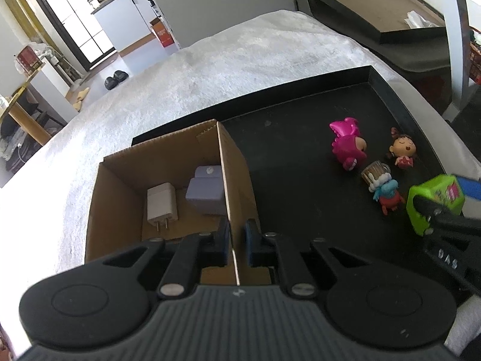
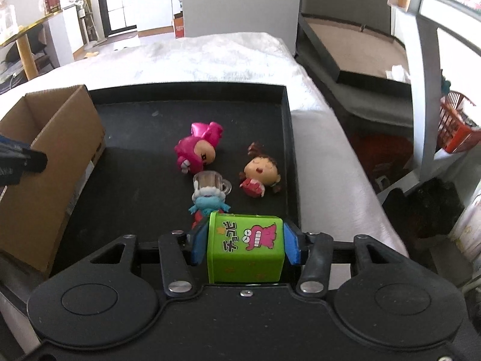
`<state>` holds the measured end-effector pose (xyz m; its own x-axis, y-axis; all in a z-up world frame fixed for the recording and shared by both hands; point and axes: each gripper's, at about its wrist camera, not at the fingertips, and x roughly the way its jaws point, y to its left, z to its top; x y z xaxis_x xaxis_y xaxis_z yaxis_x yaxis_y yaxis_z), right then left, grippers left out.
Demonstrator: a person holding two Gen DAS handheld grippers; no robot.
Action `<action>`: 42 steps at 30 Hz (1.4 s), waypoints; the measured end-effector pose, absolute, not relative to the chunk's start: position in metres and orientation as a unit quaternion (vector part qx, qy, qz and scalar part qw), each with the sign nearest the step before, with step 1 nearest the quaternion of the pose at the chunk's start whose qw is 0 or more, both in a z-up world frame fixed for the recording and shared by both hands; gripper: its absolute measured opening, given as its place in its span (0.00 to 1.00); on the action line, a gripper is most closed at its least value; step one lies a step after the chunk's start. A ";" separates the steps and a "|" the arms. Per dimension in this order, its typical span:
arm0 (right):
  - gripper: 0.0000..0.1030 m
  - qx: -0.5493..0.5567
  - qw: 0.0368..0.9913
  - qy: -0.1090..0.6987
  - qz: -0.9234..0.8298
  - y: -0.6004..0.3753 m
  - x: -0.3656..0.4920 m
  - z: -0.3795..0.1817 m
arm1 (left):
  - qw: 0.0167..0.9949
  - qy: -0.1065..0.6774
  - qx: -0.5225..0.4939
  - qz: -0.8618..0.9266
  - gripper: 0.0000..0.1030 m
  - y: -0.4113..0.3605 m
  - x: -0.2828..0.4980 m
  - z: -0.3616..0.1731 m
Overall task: Organize rigid objects
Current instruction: 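Lift the green cube with the right gripper and carry it over the box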
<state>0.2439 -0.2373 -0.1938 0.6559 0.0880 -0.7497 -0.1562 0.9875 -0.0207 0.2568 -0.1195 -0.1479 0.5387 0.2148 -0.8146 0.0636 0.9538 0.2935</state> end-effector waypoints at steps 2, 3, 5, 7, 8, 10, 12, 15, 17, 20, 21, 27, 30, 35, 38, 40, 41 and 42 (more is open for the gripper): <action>0.48 -0.047 0.911 0.404 0.063 -0.237 0.243 -0.186 | 0.865 0.478 0.144 0.039 0.10 -0.119 0.254 -0.146; 0.48 -0.049 0.912 0.403 0.062 -0.237 0.242 -0.183 | 0.866 0.477 0.146 0.036 0.10 -0.119 0.252 -0.145; 0.48 -0.056 0.914 0.398 0.059 -0.235 0.240 -0.175 | 0.866 0.477 0.145 0.030 0.11 -0.118 0.248 -0.142; 0.48 -0.054 0.916 0.394 0.058 -0.234 0.237 -0.167 | 0.868 0.476 0.140 0.027 0.12 -0.116 0.245 -0.139; 0.48 -0.047 0.915 0.396 0.060 -0.234 0.236 -0.163 | 0.869 0.475 0.137 0.028 0.13 -0.114 0.244 -0.136; 0.48 -0.049 0.916 0.393 0.058 -0.232 0.234 -0.157 | 0.872 0.472 0.128 0.028 0.13 -0.110 0.241 -0.131; 0.48 -0.052 0.917 0.390 0.060 -0.229 0.231 -0.150 | 0.874 0.470 0.121 0.028 0.13 -0.105 0.238 -0.127; 0.48 -0.055 0.918 0.387 0.060 -0.225 0.228 -0.141 | 0.878 0.464 0.112 0.029 0.13 -0.097 0.234 -0.117; 0.48 -0.059 0.920 0.384 0.058 -0.221 0.225 -0.134 | 0.880 0.463 0.103 0.028 0.13 -0.090 0.232 -0.112; 0.48 -0.061 0.921 0.379 0.059 -0.215 0.222 -0.125 | 0.883 0.460 0.091 0.032 0.14 -0.080 0.229 -0.105; 0.48 -0.061 0.922 0.378 0.059 -0.213 0.221 -0.123 | 0.883 0.459 0.088 0.034 0.14 -0.076 0.227 -0.103; 0.48 -0.057 0.923 0.376 0.067 -0.197 0.218 -0.110 | 0.886 0.458 0.060 0.039 0.19 -0.050 0.220 -0.093; 0.48 -0.057 0.922 0.375 0.074 -0.188 0.216 -0.105 | 0.888 0.456 0.041 0.046 0.24 -0.035 0.216 -0.089; 0.48 -0.065 0.923 0.370 0.079 -0.175 0.216 -0.097 | 0.890 0.451 0.027 0.054 0.36 -0.016 0.210 -0.084; 0.48 -0.069 0.923 0.368 0.083 -0.168 0.216 -0.093 | 0.891 0.450 0.019 0.058 0.38 -0.006 0.208 -0.083; 0.48 -0.072 0.924 0.367 0.084 -0.163 0.217 -0.091 | 0.891 0.449 0.013 0.060 0.38 0.001 0.207 -0.082; 0.48 -0.074 0.924 0.366 0.084 -0.160 0.217 -0.090 | 0.891 0.449 0.011 0.060 0.39 0.004 0.207 -0.082; 0.48 -0.075 0.924 0.366 0.084 -0.157 0.218 -0.089 | 0.891 0.449 0.009 0.060 0.39 0.007 0.205 -0.082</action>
